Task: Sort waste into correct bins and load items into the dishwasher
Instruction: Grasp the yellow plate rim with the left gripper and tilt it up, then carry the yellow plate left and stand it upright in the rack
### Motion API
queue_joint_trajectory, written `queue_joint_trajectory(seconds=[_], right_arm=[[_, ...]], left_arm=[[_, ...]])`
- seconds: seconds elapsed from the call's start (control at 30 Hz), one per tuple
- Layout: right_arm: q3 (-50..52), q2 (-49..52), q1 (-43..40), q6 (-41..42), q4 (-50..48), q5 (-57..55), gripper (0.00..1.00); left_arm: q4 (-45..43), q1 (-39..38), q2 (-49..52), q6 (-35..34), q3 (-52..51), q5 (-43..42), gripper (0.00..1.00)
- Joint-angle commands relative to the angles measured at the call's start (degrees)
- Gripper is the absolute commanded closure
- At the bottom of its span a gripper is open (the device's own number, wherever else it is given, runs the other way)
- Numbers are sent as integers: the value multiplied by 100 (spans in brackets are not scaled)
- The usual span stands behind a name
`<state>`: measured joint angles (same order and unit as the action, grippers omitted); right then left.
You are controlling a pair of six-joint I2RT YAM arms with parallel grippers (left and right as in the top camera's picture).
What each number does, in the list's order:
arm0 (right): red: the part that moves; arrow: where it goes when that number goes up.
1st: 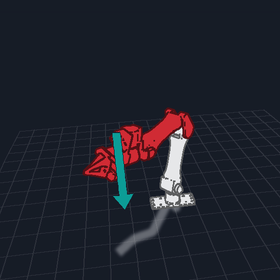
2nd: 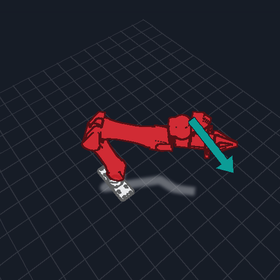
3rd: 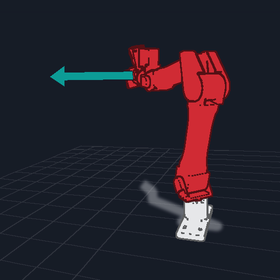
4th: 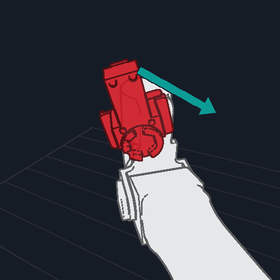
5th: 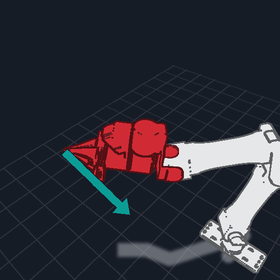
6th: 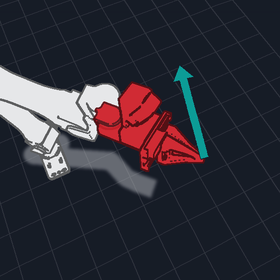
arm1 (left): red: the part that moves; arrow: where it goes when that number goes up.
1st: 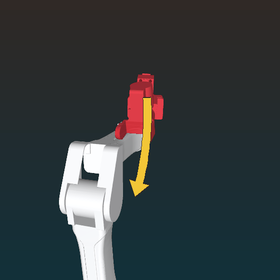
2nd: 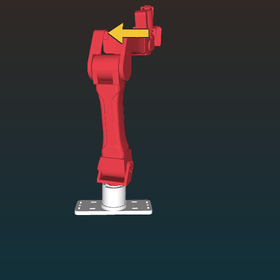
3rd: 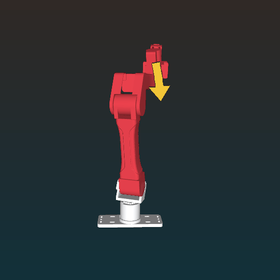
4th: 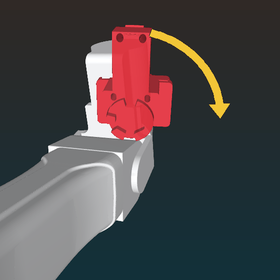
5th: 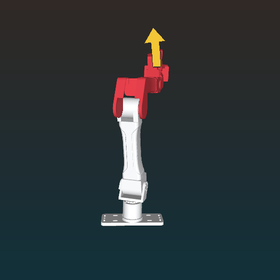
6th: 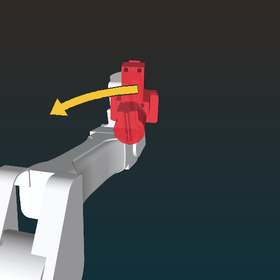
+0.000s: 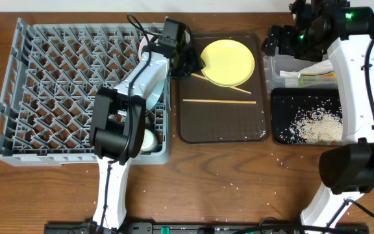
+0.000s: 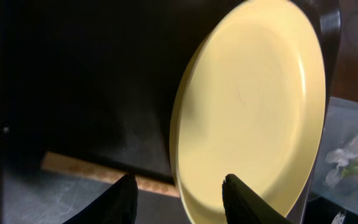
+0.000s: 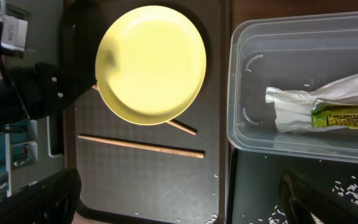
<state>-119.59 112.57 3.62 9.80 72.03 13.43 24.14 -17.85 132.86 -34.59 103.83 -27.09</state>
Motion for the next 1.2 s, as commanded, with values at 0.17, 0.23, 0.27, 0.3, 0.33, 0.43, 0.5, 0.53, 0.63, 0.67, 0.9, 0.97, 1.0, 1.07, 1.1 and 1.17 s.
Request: queue_joint_trajectory(seconds=[0.17,0.23,0.27,0.3,0.33,0.43,0.5,0.53,0.63,0.67,0.9,0.97,1.0,1.07,1.1,1.17], right_arm=[[-28,-15,52,-68,0,9,1],[-28,-15,55,-68,0,9,1],[-28,-15,52,-68,0,9,1],[-28,-15,52,-68,0,9,1],[-28,-15,52,-68,0,9,1],[-28,-15,52,-68,0,9,1],[-28,-15,52,-68,0,9,1],[-28,-15,52,-68,0,9,1],[-28,-15,55,-68,0,9,1],[-28,-15,52,-68,0,9,1],[-28,-15,52,-68,0,9,1],[-28,-15,52,-68,0,9,1],[-28,-15,52,-68,0,9,1],[-28,-15,52,-68,0,9,1],[-28,-15,52,-68,0,9,1],[-28,-15,52,-68,0,9,1]], left_arm=[[-118,4,210,-219,-22,-96,54],[-144,0,293,-313,-22,-101,54],[-175,-2,350,-350,-22,-105,54],[-201,-11,382,-369,-22,-140,54],[-251,-15,428,-367,-22,-195,54],[-343,-57,474,-367,-24,-223,54],[-402,-94,474,-367,-24,-223,53],[-420,-122,474,-367,-26,-221,53],[-433,-205,476,-365,-26,-144,53],[-433,-238,476,-367,-35,-92,53],[-435,-389,614,-369,-59,74,53],[-437,-400,693,-391,-59,74,53],[-452,-400,728,-413,-59,72,53],[-483,-400,811,-459,-59,72,53],[-505,-400,848,-496,-59,72,53],[-522,-400,894,-501,-59,74,53]])
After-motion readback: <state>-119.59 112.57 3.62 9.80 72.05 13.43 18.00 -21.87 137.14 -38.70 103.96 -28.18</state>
